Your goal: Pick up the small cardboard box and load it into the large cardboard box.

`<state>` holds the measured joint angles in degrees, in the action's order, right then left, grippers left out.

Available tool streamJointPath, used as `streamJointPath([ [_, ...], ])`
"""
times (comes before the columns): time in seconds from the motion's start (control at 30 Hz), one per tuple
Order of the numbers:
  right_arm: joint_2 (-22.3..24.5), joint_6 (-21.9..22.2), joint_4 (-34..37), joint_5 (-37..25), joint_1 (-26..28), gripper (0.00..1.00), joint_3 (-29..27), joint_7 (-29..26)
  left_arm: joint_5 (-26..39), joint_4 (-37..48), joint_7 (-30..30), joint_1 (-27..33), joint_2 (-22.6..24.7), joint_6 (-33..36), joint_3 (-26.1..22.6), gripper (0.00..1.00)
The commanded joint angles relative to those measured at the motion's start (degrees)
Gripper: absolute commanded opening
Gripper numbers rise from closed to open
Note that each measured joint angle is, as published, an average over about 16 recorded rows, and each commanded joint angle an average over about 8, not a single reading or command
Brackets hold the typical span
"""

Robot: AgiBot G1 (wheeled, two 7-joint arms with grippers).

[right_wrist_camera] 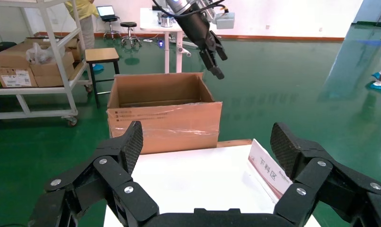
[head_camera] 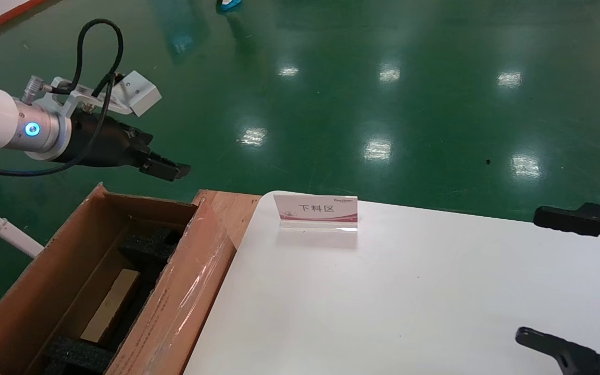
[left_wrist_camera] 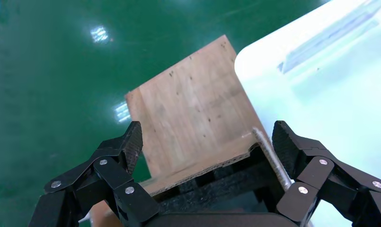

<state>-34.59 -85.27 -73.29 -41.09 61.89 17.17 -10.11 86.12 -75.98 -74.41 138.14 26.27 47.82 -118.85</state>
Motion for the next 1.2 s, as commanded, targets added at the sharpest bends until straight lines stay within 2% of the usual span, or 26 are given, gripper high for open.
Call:
streamJointPath([
  [0.03, 0.00, 0.00, 0.01, -0.01, 0.00, 1.00, -0.01, 0.00, 0.11, -0.93, 0.22, 0.32, 0.16, -0.59, 0.36, 1.00],
  [0.17, 0.00, 0.00, 0.02, -0.01, 0.01, 1.00, 0.00, 0.01, -2.24, -0.95, 3.66, -3.65, 0.62, 1.27, 5.86, 1.00],
  [1.2, -0.14, -0.13, -0.06, -0.27, -0.11, 1.00, -0.39, -0.20, -25.77, 0.93, 37.25, -44.48, 5.17, 21.77, 60.15, 1.00],
])
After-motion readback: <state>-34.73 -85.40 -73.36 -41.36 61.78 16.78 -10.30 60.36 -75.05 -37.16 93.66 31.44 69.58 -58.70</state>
